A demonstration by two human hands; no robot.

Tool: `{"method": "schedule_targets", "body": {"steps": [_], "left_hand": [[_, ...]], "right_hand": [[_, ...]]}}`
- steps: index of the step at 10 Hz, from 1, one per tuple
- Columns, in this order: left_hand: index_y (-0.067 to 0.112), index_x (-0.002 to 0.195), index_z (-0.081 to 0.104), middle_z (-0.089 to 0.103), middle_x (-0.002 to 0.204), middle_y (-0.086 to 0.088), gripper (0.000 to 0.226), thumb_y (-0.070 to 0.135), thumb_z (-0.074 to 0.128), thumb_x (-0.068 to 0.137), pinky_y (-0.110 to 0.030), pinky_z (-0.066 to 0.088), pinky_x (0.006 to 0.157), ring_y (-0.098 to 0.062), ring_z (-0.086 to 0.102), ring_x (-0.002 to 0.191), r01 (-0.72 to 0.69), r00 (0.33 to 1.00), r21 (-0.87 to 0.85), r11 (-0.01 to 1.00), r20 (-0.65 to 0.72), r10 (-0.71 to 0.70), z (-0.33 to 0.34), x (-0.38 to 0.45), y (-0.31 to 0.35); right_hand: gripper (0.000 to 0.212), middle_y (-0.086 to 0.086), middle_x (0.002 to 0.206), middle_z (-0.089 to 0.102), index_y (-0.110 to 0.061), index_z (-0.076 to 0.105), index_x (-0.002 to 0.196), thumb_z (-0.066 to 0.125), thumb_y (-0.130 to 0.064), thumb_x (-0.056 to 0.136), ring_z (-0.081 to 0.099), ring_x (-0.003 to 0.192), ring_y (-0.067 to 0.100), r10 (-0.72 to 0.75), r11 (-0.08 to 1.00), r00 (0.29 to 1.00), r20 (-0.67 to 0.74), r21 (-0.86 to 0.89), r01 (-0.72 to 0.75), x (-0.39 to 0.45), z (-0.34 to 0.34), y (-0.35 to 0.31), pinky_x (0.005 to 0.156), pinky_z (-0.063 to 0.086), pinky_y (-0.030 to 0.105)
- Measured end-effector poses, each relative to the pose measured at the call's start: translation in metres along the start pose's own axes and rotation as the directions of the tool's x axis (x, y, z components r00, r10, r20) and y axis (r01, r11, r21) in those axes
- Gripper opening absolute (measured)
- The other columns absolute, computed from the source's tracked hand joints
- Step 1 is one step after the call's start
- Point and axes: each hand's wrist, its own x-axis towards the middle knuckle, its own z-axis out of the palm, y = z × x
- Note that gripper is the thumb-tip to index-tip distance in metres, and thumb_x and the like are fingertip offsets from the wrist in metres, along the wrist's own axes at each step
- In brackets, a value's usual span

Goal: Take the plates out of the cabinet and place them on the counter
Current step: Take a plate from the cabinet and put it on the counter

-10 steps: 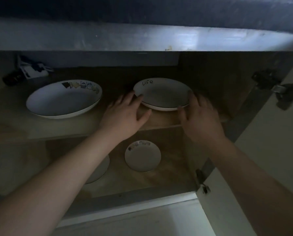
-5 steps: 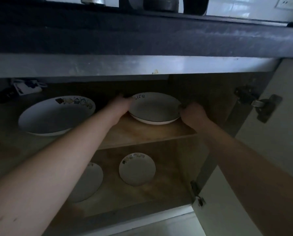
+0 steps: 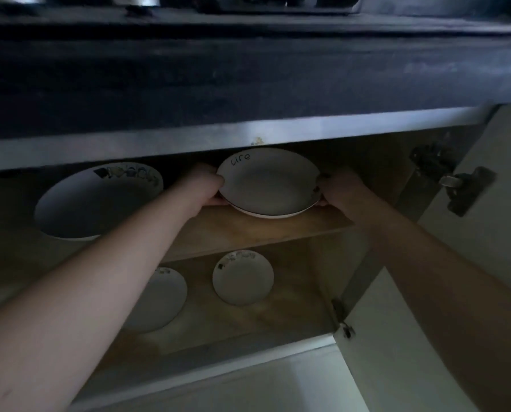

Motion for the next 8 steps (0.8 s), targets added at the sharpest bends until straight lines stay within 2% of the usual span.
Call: {"method": "schedule_targets", "body": {"steps": [1,2,3,4,5,6,7,8], "left_hand": [[0.012,0.124,0.055,0.061,0.114,-0.006,0.032,-0.003,0.044,0.098,-0.022,0.052,0.058,-0.017,0.058,0.094,0.035,0.999,-0.055,0.998,-0.009,-0.035,-0.003,-0.03,0.009],[0.015,0.114,0.055,0.06,0.101,-0.001,0.029,-0.005,0.045,0.097,-0.022,0.052,0.061,-0.013,0.058,0.083,0.107,0.994,-0.127,0.986,-0.007,-0.109,-0.01,-0.072,0.023],[0.018,0.111,0.056,0.064,0.097,-0.001,0.031,-0.006,0.042,0.097,-0.025,0.054,0.064,-0.011,0.059,0.079,0.158,0.986,-0.096,0.983,0.062,-0.153,-0.01,-0.115,0.017],[0.019,0.108,0.054,0.063,0.092,-0.001,0.034,-0.01,0.041,0.094,-0.031,0.056,0.064,-0.017,0.061,0.078,0.226,0.973,-0.137,0.964,0.081,-0.217,-0.021,-0.142,0.019],[0.022,0.108,0.056,0.066,0.1,-0.004,0.035,-0.008,0.047,0.093,-0.041,0.058,0.073,-0.027,0.066,0.089,0.285,0.958,-0.112,0.952,0.066,-0.279,-0.028,-0.183,0.016],[0.021,0.108,0.06,0.066,0.095,0.001,0.033,-0.008,0.049,0.094,-0.036,0.061,0.064,-0.019,0.066,0.081,0.371,0.928,-0.131,0.919,0.09,-0.362,-0.04,-0.225,0.022],[0.023,0.106,0.06,0.066,0.095,0.002,0.034,-0.008,0.048,0.094,-0.028,0.057,0.054,-0.014,0.065,0.074,0.449,0.893,-0.128,0.884,0.11,-0.437,-0.054,-0.273,0.038],[0.023,0.113,0.063,0.07,0.099,0.002,0.036,-0.006,0.051,0.094,-0.028,0.057,0.057,-0.016,0.067,0.081,0.454,0.89,-0.156,0.877,0.11,-0.442,-0.073,-0.328,0.056]], "right_hand": [[0.029,0.024,0.1,0.064,-0.004,0.06,0.078,0.043,-0.015,0.099,0.052,0.058,0.016,0.065,0.994,0.998,0.02,-0.085,-0.064,-0.029,-0.014,-0.014,0.041,0.043,0.011],[0.031,0.026,0.109,0.064,0.006,0.061,0.112,0.042,-0.014,0.099,0.062,0.086,0.036,0.082,0.992,0.996,0.031,-0.103,-0.079,-0.062,-0.024,-0.024,0.062,0.05,0.026],[0.031,0.022,0.105,0.065,0.001,0.06,0.116,0.041,-0.015,0.099,0.062,0.096,0.037,0.129,0.979,0.988,0.084,-0.171,-0.114,-0.093,-0.038,-0.027,0.078,0.047,0.035],[0.029,0.022,0.098,0.065,0.002,0.061,0.109,0.042,-0.017,0.099,0.06,0.084,0.032,0.199,0.972,0.975,0.098,-0.147,-0.184,-0.127,-0.049,-0.034,0.079,0.05,0.038],[0.03,0.019,0.109,0.065,-0.003,0.057,0.122,0.041,-0.016,0.101,0.061,0.096,0.036,0.212,0.953,0.971,0.114,-0.246,-0.179,-0.171,-0.064,-0.039,0.075,0.044,0.032],[0.033,0.016,0.113,0.065,-0.014,0.052,0.131,0.04,-0.017,0.101,0.062,0.085,0.031,0.287,0.948,0.941,0.18,-0.194,-0.252,-0.217,-0.079,-0.047,0.062,0.05,0.027],[0.032,0.013,0.104,0.066,-0.016,0.051,0.13,0.04,-0.017,0.1,0.063,0.073,0.027,0.339,0.937,0.916,0.213,-0.164,-0.309,-0.262,-0.098,-0.058,0.047,0.047,0.017],[0.03,0.012,0.098,0.067,-0.017,0.052,0.126,0.04,-0.018,0.099,0.065,0.083,0.031,0.339,0.931,0.914,0.221,-0.22,-0.292,-0.31,-0.121,-0.082,0.068,0.054,0.036]]}}
